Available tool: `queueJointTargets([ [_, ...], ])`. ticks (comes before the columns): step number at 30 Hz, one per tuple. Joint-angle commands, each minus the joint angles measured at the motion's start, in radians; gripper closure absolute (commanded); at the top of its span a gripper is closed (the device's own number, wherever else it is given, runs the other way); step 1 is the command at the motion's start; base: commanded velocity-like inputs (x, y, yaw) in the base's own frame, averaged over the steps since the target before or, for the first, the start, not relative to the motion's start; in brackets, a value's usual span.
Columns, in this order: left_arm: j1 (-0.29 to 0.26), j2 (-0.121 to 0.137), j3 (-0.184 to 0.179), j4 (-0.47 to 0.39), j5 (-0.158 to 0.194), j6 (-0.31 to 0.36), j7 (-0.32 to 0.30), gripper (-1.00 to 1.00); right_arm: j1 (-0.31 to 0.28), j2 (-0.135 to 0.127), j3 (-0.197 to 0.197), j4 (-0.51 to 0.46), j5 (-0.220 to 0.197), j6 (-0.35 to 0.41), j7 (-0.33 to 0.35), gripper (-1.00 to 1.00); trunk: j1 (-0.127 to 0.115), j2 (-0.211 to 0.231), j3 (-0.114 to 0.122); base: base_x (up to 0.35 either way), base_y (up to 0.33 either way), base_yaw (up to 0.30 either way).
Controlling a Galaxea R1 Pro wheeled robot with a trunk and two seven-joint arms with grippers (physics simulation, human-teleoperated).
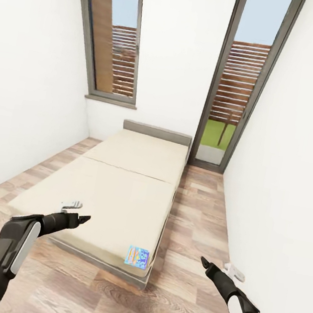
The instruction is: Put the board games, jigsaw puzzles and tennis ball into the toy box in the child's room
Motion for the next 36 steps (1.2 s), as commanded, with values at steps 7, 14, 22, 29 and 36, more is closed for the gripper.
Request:
queueJointTargets([
  [7, -0.001, 0.001, 0.001, -0.001, 0.01, 0.008, 0.003, -1.0, -0.001, 0.001, -0.003, -0.001, -0.007, 0.006, 0.004, -1.0, 0.001, -0.002, 0.001, 0.0, 0.28, -0.261],
  [14, -0.001, 0.0, 0.001, -0.001, 0.01, 0.007, 0.002, -1.0, -0.001, 0.001, -0.002, -0.001, -0.007, -0.025, 0.004, -1.0, 0.001, -0.002, 0.003, 0.0, 0.274, -0.261],
  [22, -0.001, 0.0, 0.001, -0.001, 0.01, 0.006, 0.002, -1.0, -0.001, 0.0, 0.0, 0.01, -0.007, -0.039, 0.004, -1.0, 0.001, -0.002, 0.006, 0.0, 0.178, -0.261],
  [29, -0.001, 0.001, 0.001, -0.001, 0.01, 0.006, 0.002, -1.0, -0.001, 0.001, 0.0, 0.012, -0.005, -0.04, 0.004, -1.0, 0.001, -0.002, 0.009, 0.0, 0.036, -0.261],
  [36, -0.001, 0.0, 0.001, -0.002, 0.01, 0.006, 0.001, -1.0, -0.001, 0.001, 0.0, 0.013, -0.004, -0.041, 0.004, -1.0, 0.001, -0.002, 0.012, 0.0, 0.005, -0.261],
])
